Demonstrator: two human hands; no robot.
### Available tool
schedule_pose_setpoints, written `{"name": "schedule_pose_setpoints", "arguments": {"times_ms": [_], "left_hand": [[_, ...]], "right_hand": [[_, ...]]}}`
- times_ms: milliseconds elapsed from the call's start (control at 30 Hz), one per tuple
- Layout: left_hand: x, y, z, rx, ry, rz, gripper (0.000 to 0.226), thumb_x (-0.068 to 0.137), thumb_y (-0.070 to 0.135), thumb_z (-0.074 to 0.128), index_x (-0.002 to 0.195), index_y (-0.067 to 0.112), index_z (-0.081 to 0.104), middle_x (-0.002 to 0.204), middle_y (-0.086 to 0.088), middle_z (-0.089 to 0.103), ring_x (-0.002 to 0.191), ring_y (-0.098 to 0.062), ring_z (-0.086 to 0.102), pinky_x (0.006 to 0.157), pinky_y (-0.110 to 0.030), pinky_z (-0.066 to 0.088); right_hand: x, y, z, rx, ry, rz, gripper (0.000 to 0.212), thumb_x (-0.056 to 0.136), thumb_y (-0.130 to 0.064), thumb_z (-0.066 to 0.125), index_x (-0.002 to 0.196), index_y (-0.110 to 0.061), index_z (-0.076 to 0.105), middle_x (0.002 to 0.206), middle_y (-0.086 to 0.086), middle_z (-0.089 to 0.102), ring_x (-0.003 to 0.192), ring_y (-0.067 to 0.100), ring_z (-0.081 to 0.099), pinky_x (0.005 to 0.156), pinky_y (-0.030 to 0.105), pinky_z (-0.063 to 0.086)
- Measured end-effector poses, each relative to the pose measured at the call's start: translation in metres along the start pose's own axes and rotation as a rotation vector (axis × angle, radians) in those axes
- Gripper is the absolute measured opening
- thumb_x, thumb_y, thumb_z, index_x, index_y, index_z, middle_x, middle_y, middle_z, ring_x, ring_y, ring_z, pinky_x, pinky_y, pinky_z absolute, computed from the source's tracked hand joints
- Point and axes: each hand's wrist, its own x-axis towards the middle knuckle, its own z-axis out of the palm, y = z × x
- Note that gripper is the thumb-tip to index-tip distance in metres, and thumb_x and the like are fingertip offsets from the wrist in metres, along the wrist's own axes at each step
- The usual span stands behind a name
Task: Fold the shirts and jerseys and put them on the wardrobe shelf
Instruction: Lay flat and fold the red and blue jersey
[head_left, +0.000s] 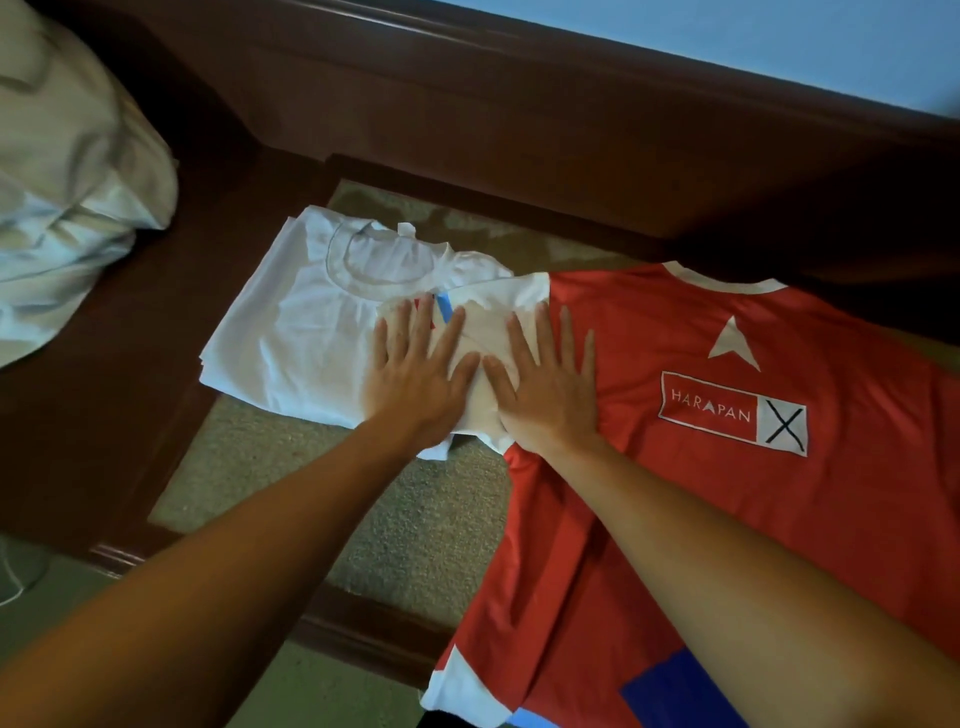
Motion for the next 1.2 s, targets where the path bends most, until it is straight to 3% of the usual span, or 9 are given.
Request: {"name": "schedule_pose_setpoints", "arguments": {"times_ms": [200,367,500,600,733,833,967,1100,1200], "left_hand": [[-0.006,0.001,-0.008,0.055,0.016,0.009,0.074,0.098,0.07,0.007,0.16,0.033,-0.008,0.167,-0.007,-0.02,0.152,-0.025,-0.024,0.123,-0.05,-0.012],[-0.066,0.064,-0.013,-0.078,0.18,0.249,0.059,0.103,0.042,0.03,0.148,0.008,0.043,0.164,-0.016,0.023,0.154,-0.029,0.013,0.125,-0.047,0.013],[-0.153,0.107,0.037,-0.126,0.218,0.353,0.054,0.098,0.036,0.041,0.137,0.002,0.058,0.153,-0.021,0.044,0.145,-0.035,0.037,0.118,-0.05,0.03],[-0.19,0.102,0.064,-0.027,0.164,0.325,0.063,0.101,0.049,0.031,0.149,0.011,0.047,0.16,-0.017,0.032,0.151,-0.033,0.025,0.12,-0.055,0.023],[-0.205,0.086,0.051,-0.112,0.309,0.119,0.064,0.102,0.052,0.034,0.152,0.013,0.042,0.161,-0.022,0.029,0.149,-0.041,0.023,0.119,-0.056,0.021],[-0.24,0.076,0.04,-0.13,0.305,-0.028,0.06,0.092,0.057,0.051,0.132,0.013,0.054,0.136,-0.019,0.051,0.124,-0.04,0.045,0.1,-0.052,0.036],[-0.277,0.073,0.047,-0.153,0.231,-0.126,0.056,0.08,0.051,0.074,0.108,0.004,0.061,0.106,-0.021,0.056,0.101,-0.041,0.053,0.083,-0.05,0.042],[-0.268,0.068,0.039,-0.404,0.153,-0.199,0.034,0.086,0.035,0.072,0.101,0.006,0.062,0.108,-0.017,0.06,0.108,-0.038,0.053,0.09,-0.047,0.04],[-0.265,0.061,0.026,-0.781,0.137,-0.329,0.026,0.087,0.03,0.072,0.095,0.01,0.057,0.087,-0.005,0.064,0.092,-0.032,0.062,0.081,-0.038,0.047]], "right_hand": [[-0.022,0.016,-0.036,0.178,0.102,0.113,0.072,0.101,-0.066,0.016,0.162,-0.028,0.015,0.17,0.007,0.004,0.157,0.023,-0.009,0.126,0.05,-0.004],[-0.118,0.035,-0.043,0.081,0.219,0.141,0.063,0.102,-0.053,0.035,0.157,-0.021,0.035,0.167,0.013,0.02,0.157,0.028,0.008,0.124,0.054,0.012],[-0.214,0.042,-0.013,-0.012,0.207,0.201,0.056,0.102,-0.045,0.038,0.152,-0.02,0.045,0.163,0.015,0.032,0.154,0.033,0.022,0.121,0.057,0.018],[-0.253,0.048,0.009,-0.032,0.15,0.152,0.059,0.103,-0.047,0.03,0.154,-0.02,0.041,0.164,0.015,0.029,0.154,0.034,0.02,0.12,0.059,0.018],[-0.279,0.063,-0.015,0.017,0.363,0.143,0.056,0.107,-0.045,0.033,0.157,-0.019,0.037,0.165,0.014,0.028,0.156,0.03,0.014,0.124,0.057,0.012],[-0.326,0.079,-0.016,0.018,0.374,0.252,0.057,0.105,-0.045,0.036,0.154,-0.016,0.042,0.163,0.016,0.03,0.155,0.033,0.016,0.122,0.059,0.017],[-0.378,0.079,0.02,-0.087,0.186,0.237,0.063,0.103,-0.048,0.033,0.156,-0.015,0.037,0.165,0.019,0.025,0.155,0.035,0.016,0.12,0.061,0.019],[-0.382,0.074,0.032,-0.103,0.201,0.241,0.067,0.104,-0.053,0.031,0.161,-0.018,0.025,0.168,0.016,0.016,0.156,0.033,0.01,0.123,0.059,0.013],[-0.385,0.072,0.035,-0.084,0.248,0.301,0.066,0.104,-0.054,0.032,0.16,-0.019,0.027,0.168,0.014,0.017,0.156,0.033,0.011,0.124,0.058,0.012]]}}
